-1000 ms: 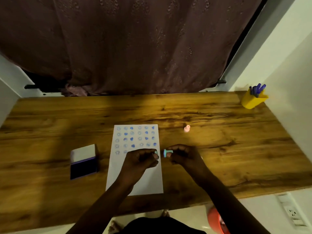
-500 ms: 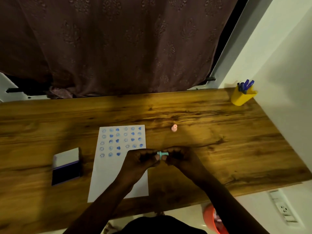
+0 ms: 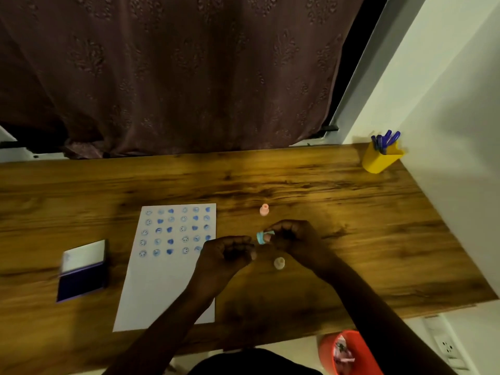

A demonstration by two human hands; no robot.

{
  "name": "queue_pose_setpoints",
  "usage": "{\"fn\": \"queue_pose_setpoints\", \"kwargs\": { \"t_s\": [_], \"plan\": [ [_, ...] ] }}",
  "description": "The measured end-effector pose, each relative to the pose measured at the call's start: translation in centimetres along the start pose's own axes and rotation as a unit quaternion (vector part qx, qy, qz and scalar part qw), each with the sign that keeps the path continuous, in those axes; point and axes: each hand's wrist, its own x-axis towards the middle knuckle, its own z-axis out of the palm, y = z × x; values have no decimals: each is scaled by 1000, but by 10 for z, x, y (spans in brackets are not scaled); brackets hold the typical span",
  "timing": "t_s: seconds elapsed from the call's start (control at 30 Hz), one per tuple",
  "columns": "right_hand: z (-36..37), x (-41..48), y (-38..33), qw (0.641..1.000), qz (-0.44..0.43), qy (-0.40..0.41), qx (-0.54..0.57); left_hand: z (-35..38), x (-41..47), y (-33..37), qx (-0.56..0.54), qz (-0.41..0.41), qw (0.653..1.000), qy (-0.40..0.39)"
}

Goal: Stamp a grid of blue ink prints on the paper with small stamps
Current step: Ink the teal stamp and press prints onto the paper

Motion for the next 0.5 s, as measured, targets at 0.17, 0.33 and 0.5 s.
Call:
{"fn": "queue_pose_setpoints", "kwargs": {
  "t_s": [0.17, 0.33, 0.5],
  "plan": [
    [-34, 47, 19, 974, -21, 124, -187, 5, 1, -9, -1, -19, 999, 40],
    [-38, 87, 35, 928, -25, 110, -354, 6, -3, -13, -8, -34, 998, 59],
    [-31, 109, 42, 919, -11, 100, -381, 3, -5, -15, -19, -44, 996, 80]
  ]
}}
